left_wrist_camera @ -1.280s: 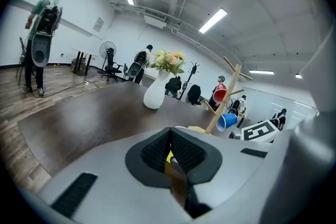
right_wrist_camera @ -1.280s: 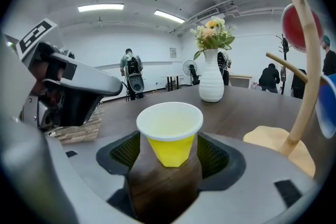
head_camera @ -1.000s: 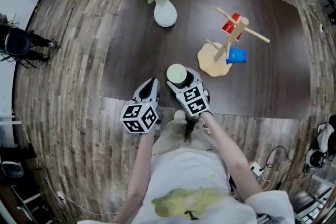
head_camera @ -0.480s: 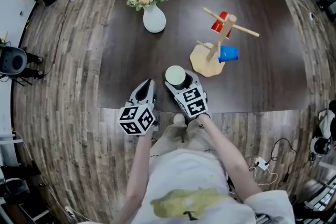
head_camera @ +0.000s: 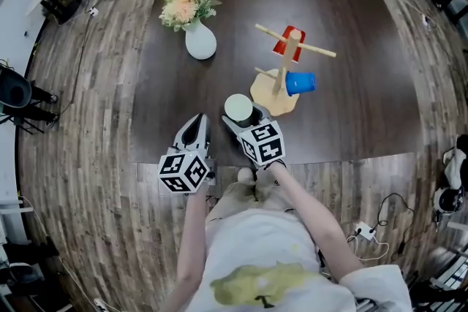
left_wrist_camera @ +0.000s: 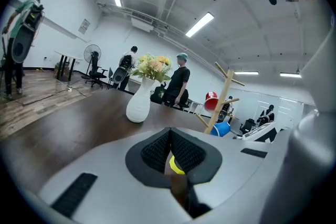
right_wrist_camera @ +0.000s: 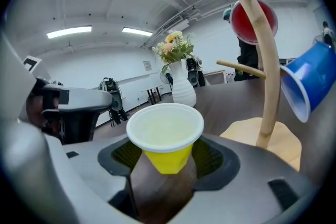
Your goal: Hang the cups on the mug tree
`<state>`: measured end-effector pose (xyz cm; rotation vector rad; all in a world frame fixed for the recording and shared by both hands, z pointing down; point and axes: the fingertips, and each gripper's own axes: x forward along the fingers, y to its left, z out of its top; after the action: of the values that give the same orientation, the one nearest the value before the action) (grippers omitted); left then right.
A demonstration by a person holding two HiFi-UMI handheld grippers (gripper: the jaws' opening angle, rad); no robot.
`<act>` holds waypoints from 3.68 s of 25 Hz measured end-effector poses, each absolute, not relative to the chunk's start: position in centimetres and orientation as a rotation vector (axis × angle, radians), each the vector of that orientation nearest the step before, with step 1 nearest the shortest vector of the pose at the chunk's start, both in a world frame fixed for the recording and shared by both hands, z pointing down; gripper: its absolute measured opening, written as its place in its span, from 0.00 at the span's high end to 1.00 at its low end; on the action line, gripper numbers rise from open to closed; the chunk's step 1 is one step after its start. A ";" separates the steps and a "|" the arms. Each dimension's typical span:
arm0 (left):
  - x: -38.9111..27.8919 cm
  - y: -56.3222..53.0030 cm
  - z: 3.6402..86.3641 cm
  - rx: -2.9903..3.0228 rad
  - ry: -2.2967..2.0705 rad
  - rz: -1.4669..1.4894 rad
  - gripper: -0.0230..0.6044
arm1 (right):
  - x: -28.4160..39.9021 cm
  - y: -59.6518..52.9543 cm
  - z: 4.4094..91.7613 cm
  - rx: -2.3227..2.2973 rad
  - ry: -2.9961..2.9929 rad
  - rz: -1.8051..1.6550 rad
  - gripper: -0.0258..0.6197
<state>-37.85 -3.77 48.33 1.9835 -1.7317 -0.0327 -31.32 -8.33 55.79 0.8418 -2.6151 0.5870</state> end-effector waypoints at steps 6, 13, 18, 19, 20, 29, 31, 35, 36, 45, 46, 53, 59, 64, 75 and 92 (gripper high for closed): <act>-37.5 -5.1 47.2 1.975 -1.781 -0.070 0.93 | -31.0 -10.3 54.6 0.930 -2.643 0.812 0.49; -37.9 -5.8 46.4 1.946 -1.845 -0.081 0.93 | -31.3 -11.9 52.4 1.018 -2.703 0.934 0.49; -37.8 -6.3 45.7 1.955 -1.856 -0.093 0.93 | -31.1 -12.5 51.9 1.062 -2.717 1.038 0.49; -37.8 -6.4 45.7 1.957 -1.853 -0.091 0.93 | -31.1 -12.6 51.7 1.071 -2.720 1.062 0.49; -37.8 -6.5 45.7 1.960 -1.847 -0.088 0.93 | -31.2 -12.8 51.6 1.080 -2.724 1.084 0.49; -37.8 -8.7 46.0 2.035 -1.748 -0.022 0.93 | -31.2 -14.6 50.6 1.201 -2.734 1.199 0.49; -37.8 -9.4 45.9 2.057 -1.720 -0.013 0.93 | -31.2 -15.1 50.6 1.236 -2.733 1.242 0.49; -37.6 -10.2 46.0 2.094 -1.672 0.005 0.93 | -30.9 -16.0 50.2 1.310 -2.741 1.321 0.49; -37.6 -10.3 46.0 2.101 -1.663 0.011 0.93 | -30.7 -16.2 50.1 1.329 -2.743 1.341 0.49; -37.6 -11.5 46.2 2.156 -1.590 0.048 0.93 | -29.3 -17.2 49.8 1.458 -2.768 1.556 0.50; -37.5 -11.6 46.2 2.163 -1.581 0.051 0.93 | -29.2 -17.3 49.7 1.470 -2.772 1.576 0.50; -36.7 -12.0 45.9 2.198 -1.535 0.067 0.93 | -28.3 -17.3 49.2 1.504 -2.804 1.702 0.50; -35.8 -12.1 45.5 2.211 -1.529 0.069 0.93 | -27.5 -17.2 49.1 1.455 -2.832 1.855 0.50; -35.3 -12.0 45.4 2.209 -1.540 0.065 0.93 | -26.7 -17.4 49.6 1.435 -2.821 1.952 0.50; -34.7 -11.6 45.0 2.178 -1.578 0.049 0.93 | -25.0 -17.4 49.7 1.389 -2.816 2.130 0.51; -34.8 -11.6 45.0 2.155 -1.611 0.034 0.93 | -25.0 -17.2 51.6 1.345 -2.713 2.215 0.47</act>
<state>-34.80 -11.60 44.98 2.1552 -1.6107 0.0341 -25.01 -17.21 51.56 1.3453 -2.7130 2.2147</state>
